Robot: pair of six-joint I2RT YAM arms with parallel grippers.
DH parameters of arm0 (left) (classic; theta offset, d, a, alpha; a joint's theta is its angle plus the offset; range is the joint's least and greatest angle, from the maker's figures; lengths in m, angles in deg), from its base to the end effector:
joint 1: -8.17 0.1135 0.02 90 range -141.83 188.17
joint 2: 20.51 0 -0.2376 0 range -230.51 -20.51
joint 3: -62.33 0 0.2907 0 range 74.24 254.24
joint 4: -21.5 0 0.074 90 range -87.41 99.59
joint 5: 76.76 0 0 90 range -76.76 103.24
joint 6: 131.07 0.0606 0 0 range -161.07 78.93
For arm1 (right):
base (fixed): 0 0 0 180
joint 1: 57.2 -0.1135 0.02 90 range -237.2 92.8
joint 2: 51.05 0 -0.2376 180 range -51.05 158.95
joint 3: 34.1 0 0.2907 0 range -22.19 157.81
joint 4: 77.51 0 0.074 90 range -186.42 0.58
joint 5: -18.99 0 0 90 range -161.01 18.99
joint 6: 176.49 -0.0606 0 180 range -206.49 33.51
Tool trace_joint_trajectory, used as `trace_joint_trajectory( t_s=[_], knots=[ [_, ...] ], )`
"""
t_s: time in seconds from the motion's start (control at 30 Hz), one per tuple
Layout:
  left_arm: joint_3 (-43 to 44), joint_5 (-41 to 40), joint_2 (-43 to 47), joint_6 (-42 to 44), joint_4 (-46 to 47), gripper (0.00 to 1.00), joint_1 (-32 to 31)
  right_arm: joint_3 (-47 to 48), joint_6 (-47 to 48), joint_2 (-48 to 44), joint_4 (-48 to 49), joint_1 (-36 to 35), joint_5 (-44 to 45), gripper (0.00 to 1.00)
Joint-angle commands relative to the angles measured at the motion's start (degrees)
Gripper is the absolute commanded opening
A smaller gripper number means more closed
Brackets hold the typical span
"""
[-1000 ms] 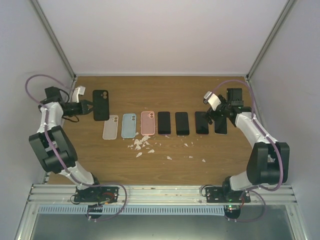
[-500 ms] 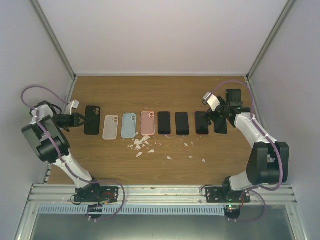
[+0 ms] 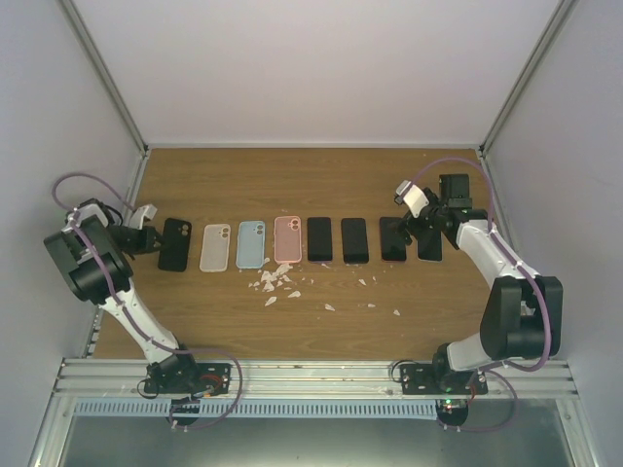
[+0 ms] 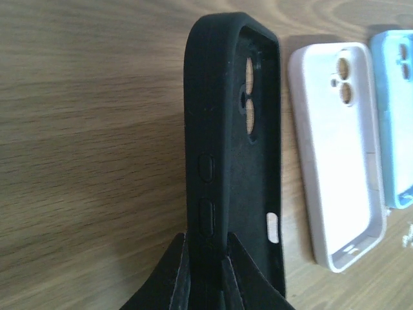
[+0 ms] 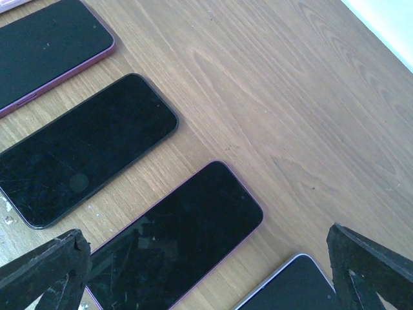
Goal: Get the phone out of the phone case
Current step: Place the phone case at the center of the board.
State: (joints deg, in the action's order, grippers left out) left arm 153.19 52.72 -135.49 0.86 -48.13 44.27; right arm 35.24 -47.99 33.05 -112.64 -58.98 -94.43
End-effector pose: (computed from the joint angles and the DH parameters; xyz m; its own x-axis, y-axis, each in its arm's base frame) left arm 0.3279 0.1914 0.0896 -0.9262 -0.0370 -0.3753 0.1754 0.8386 -0.5157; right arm 0.3593 0.0353 0.1767 -0.4212 -0.5846 -0.6934 -0.6985 0.6968 -0.1632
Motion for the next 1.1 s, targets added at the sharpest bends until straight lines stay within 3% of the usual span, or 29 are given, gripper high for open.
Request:
trace_joint_trajectory(
  t_s=[0.0, 0.13, 0.43, 0.87, 1.0, 1.07],
  knots=[
    [-0.19, -7.11, -1.1, -3.15, 6.31, 0.0, -0.85, -0.72, -0.47, -0.36, -0.5, -0.42, 0.18, 1.0],
    [-1.72, -10.44, -1.2, -5.88, 10.29, 0.02, -1.19, -1.11, -0.27, -0.4, -0.49, -0.44, 0.45, 0.99],
    [-4.82, -13.04, -1.06, -9.68, 15.06, 0.2, -1.77, -1.62, -0.03, -0.62, -0.29, -0.42, 0.78, 1.0],
    [-5.01, -12.82, 4.25, -12.6, 16.43, 0.7, -1.9, -1.88, -0.04, -1.39, 0.29, -0.42, 0.88, 1.0],
    [-4.07, -12.2, 7.03, -13.31, 16.25, 0.97, -2.62, -0.75, 0.28, -1.85, -0.3, -0.42, 0.62, 1.0],
    [-2.08, -11.46, 7.91, -13.62, 15.57, 0.99, -3.13, 0.28, 0.91, -1.92, -1.0, -0.45, 0.77, 1.0]
  ],
)
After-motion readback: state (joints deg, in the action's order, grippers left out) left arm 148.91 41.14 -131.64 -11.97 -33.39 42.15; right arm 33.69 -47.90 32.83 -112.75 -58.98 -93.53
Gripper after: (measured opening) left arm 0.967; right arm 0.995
